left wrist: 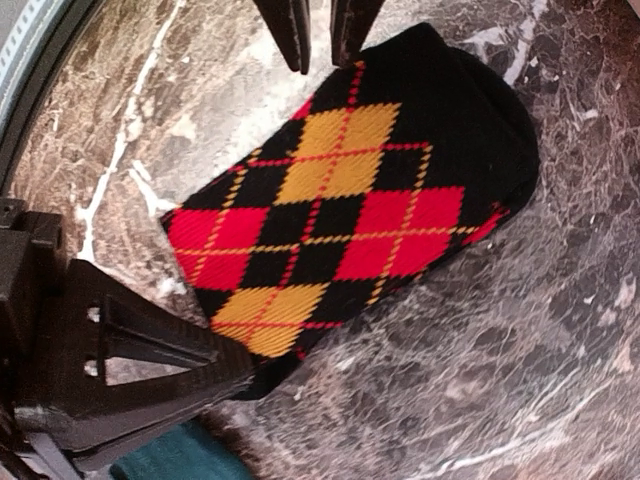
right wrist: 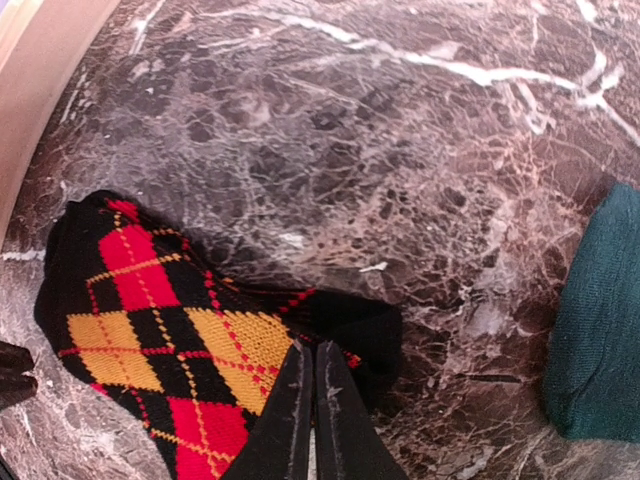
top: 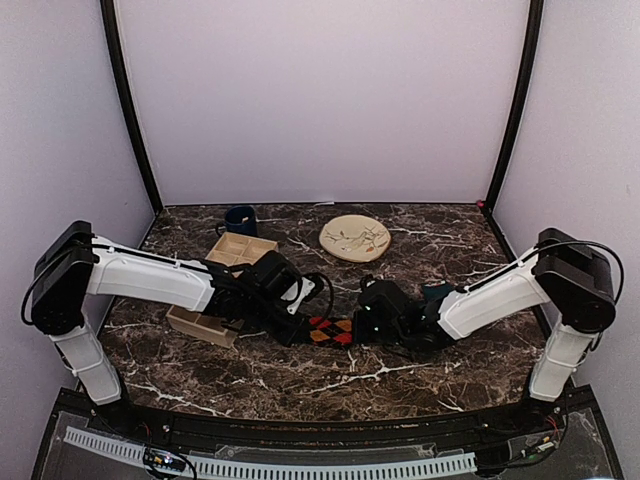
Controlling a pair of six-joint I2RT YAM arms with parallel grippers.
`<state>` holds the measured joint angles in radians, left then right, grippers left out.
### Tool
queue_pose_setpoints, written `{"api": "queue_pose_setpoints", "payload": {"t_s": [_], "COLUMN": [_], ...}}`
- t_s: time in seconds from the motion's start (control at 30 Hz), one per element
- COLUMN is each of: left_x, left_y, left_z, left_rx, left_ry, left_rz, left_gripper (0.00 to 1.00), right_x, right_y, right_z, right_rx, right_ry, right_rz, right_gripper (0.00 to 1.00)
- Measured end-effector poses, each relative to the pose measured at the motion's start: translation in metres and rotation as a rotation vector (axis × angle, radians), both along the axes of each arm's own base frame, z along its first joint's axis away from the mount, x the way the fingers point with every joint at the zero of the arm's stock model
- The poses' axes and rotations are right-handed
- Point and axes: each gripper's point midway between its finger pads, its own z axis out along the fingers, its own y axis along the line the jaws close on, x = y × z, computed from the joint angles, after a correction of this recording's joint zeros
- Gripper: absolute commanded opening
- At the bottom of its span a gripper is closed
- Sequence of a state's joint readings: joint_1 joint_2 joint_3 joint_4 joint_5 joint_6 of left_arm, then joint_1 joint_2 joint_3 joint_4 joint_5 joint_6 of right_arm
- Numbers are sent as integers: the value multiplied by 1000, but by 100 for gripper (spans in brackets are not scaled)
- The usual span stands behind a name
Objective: Roll the socks
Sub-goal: Rotate the sock at the center of the board.
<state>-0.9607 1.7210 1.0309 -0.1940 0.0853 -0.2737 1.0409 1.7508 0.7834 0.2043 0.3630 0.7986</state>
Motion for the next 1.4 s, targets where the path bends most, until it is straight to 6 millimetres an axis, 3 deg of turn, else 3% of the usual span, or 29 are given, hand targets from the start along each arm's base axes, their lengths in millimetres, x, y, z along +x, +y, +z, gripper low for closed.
{"api": "queue_pose_setpoints", "payload": {"t_s": [0.4, 0.8, 1.07, 1.4], "left_x": [13, 40, 71, 85], "left_y": [16, 24, 32, 20], "left_z": [-37, -34, -32, -35], "left_rx": [99, 123, 119, 107], "left_ry": [9, -39, -43, -36], "left_rz": [127, 215, 274, 232], "left_gripper": [10, 11, 10, 6], "right_x": [-4, -10, -30, -56], "right_y": [-7, -5, 1, 11], "right_z": [-14, -15, -16, -16], "right_rx": [18, 38, 33, 32], "right_ry": [32, 59, 94, 123], "right_rz": [-36, -31, -3, 34], "right_gripper": [2, 1, 1, 1]}}
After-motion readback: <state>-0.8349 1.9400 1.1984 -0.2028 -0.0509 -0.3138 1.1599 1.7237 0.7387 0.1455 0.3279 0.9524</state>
